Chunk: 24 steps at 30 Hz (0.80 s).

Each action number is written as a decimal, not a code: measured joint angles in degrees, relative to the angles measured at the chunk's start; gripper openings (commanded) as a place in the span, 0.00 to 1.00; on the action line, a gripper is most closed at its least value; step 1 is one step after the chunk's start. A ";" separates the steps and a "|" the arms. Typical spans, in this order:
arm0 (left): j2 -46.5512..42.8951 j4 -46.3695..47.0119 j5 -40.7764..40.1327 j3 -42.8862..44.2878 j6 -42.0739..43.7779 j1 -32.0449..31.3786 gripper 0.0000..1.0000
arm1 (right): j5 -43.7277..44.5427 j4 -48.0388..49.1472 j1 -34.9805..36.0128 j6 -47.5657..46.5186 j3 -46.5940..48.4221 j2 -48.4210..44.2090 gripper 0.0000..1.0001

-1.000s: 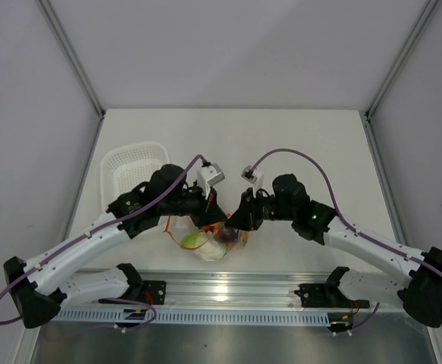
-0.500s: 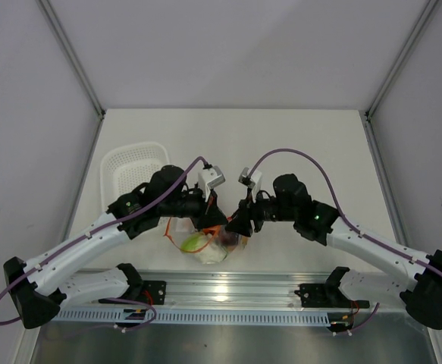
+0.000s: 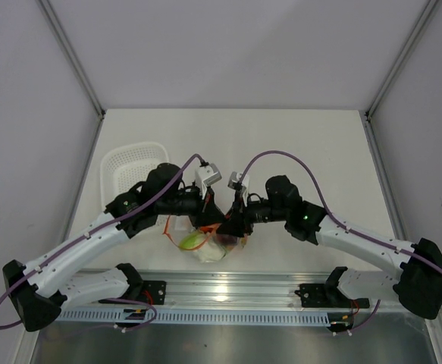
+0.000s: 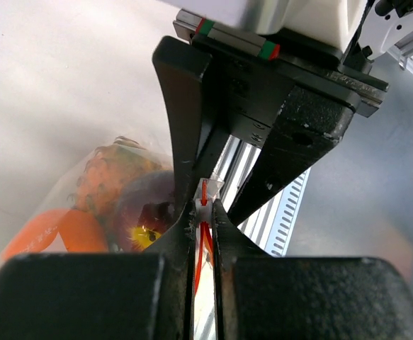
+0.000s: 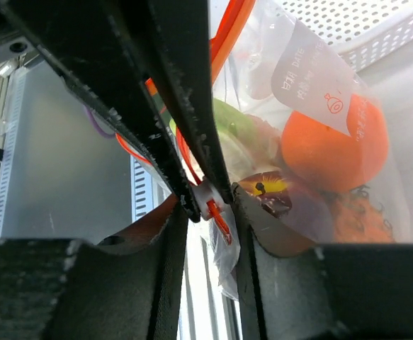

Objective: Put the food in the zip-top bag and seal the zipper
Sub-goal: Zip the zipper food storage bag at the center of the board.

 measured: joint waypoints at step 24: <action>-1.60 4.33 3.13 -3.39 -1.07 3.17 0.01 | -1.79 15.87 -4.20 15.61 -7.28 1.29 0.00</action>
